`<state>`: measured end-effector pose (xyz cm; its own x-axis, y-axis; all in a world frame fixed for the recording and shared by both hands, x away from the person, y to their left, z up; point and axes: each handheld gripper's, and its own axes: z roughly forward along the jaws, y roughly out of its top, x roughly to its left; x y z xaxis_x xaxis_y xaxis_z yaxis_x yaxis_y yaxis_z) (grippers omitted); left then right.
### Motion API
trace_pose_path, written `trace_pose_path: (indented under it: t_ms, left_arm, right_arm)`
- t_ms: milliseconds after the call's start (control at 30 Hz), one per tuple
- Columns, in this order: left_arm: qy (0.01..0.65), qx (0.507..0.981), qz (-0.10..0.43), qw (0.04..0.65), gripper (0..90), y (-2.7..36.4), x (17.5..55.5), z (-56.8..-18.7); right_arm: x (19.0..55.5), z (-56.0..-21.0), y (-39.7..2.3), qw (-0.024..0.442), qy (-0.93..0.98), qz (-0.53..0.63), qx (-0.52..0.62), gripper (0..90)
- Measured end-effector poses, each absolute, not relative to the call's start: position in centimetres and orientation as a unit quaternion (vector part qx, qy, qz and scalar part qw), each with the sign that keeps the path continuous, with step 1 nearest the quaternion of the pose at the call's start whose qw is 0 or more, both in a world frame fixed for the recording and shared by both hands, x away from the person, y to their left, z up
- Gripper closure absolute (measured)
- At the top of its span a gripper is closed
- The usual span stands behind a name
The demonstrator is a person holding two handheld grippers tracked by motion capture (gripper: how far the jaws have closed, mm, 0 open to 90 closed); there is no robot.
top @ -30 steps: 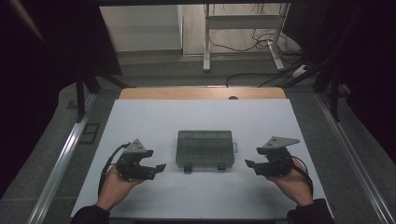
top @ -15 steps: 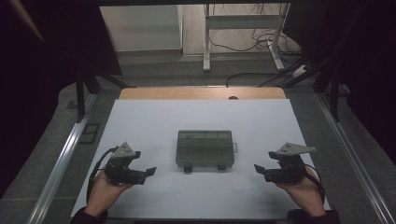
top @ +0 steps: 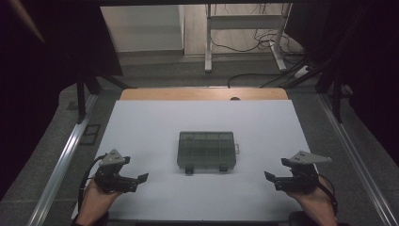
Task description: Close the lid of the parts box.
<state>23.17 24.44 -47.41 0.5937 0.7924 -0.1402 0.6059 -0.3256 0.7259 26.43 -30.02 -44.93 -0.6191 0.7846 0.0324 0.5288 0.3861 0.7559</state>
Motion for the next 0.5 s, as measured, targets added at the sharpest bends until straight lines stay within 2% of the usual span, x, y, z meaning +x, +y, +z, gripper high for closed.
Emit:
trace_pose_path:
  t_ms: [267,500]
  left_arm:
    - [0.442,0.794,0.146,0.391,1.2,25.3,22.2,-47.7]
    - [0.444,0.802,0.153,0.37,0.0,25.1,21.7,-48.1]
  right_arm:
    - [25.5,-45.6,-30.7,0.169,0.811,0.378,0.414,12.7]
    - [25.3,-45.7,-31.2,0.17,0.8,0.386,0.426,9.7]
